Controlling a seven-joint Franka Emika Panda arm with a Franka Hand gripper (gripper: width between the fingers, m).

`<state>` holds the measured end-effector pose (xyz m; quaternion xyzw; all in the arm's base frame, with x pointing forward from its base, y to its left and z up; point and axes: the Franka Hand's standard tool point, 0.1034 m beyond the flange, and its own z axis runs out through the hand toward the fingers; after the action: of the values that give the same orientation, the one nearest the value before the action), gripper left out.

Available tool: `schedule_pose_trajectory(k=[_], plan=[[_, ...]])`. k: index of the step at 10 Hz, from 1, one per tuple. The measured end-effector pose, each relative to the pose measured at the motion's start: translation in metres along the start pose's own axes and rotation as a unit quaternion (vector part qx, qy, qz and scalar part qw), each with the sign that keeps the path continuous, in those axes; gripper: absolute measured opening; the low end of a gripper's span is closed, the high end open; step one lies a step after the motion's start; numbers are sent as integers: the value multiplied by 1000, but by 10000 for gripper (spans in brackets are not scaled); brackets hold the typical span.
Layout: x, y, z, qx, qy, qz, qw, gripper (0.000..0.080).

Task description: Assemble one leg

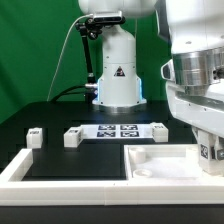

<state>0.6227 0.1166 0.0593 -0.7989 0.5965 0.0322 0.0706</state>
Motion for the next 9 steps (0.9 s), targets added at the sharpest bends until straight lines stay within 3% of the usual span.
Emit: schedule_pose_trajectory(k=[1,2,3,4,9], plan=[[0,0,0,-1,0,-19,1000,296],[-1,1,1,-3,-2,-24,1000,473],[-4,2,0,-13,-5,-53,998,473],[-7,1,-1,-19,-6,-119,993,611],[-4,-1,-5,-29,-1,-386,922,649]])
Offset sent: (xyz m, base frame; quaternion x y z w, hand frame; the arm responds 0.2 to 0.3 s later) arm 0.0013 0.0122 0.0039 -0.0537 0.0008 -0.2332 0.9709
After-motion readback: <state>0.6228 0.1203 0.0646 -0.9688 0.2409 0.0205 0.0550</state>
